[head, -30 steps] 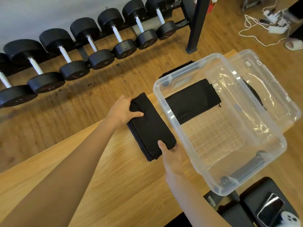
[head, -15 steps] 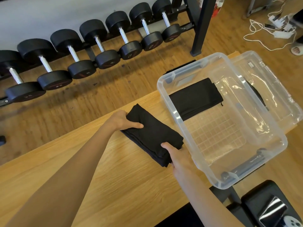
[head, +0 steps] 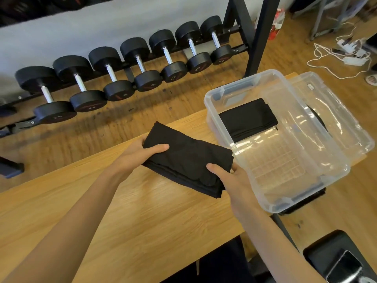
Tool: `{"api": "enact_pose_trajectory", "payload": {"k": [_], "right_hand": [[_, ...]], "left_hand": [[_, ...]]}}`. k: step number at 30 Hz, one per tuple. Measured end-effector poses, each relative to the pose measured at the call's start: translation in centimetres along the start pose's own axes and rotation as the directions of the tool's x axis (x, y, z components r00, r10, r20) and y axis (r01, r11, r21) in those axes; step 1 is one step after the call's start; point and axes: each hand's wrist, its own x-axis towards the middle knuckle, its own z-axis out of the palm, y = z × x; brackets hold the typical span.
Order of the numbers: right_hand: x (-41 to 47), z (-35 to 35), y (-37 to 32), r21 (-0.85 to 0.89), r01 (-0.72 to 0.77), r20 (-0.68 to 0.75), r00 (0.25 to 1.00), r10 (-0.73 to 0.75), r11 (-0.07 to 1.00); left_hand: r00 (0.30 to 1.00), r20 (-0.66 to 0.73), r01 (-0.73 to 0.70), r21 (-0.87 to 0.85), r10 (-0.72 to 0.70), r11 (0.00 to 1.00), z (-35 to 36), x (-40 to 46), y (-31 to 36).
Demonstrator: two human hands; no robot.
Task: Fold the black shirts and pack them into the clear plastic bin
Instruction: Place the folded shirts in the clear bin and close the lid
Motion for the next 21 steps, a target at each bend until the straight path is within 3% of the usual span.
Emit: {"api": "enact_pose_trajectory", "payload": {"k": [5,12,21], "right_hand": [[-1.4,-3.2,-3.1,0.015,0.088,0.032,0.996,-0.088,0.996],[1.3,-9.7,-7.5,-0.08,0.184,-0.021,0.982,-0.186,0.98],[8.8,-17.3,-11.4,-0.412,0.196,0.055,0.98,-0.191,0.89]], "left_hand": [[0.995,-0.057,-0.092,-0.156,0.084,0.984,1.7,-3.2,3.0],[0.985,-0.055,-0.169,-0.114,0.164,0.979,7.4,-5.0,6.5],[0.981,-0.169,-0.125,-0.206,0.091,0.971,18.6,-2.6,8.9]]}}
